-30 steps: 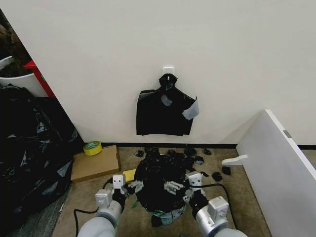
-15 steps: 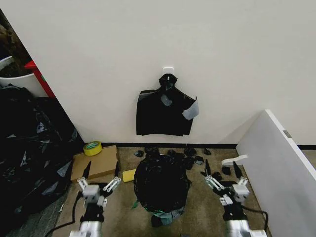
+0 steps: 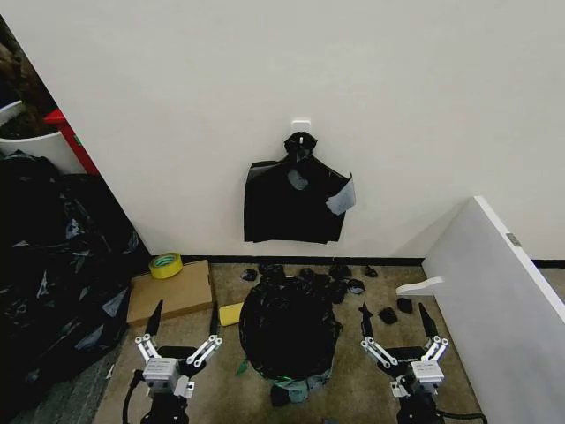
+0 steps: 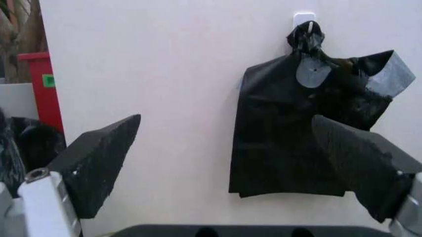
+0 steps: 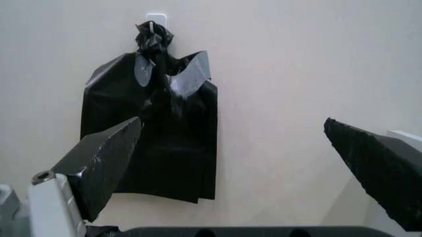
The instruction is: Place the garbage bag over the trash bin.
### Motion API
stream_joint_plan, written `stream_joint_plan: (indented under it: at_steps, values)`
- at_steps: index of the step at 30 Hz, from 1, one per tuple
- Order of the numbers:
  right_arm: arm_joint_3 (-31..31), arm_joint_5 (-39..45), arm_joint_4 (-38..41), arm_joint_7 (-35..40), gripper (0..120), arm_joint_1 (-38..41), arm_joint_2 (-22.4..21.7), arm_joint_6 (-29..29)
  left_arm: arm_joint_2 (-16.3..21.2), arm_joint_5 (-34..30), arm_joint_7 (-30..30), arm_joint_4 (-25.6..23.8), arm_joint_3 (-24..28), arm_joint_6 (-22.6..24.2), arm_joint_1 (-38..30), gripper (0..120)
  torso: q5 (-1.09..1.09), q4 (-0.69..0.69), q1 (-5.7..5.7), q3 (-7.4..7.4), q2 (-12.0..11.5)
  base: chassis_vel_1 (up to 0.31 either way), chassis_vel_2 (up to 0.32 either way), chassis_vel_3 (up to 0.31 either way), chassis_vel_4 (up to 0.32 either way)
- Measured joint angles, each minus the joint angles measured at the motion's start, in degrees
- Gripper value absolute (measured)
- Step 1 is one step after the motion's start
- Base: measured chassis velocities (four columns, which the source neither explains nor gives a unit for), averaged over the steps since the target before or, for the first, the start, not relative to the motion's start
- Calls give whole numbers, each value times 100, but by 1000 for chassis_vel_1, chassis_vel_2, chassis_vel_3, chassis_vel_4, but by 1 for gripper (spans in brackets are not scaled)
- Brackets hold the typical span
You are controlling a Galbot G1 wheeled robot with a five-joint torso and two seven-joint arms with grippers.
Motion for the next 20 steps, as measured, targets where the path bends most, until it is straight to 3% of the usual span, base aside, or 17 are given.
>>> stream_joint_plan:
  at_steps: [20]
  values:
    - [-15, 24, 10, 13, 100, 18, -18, -47, 13, -39, -13, 3, 11, 45, -27, 100, 0, 0, 1, 0, 0, 0, 0, 0, 0]
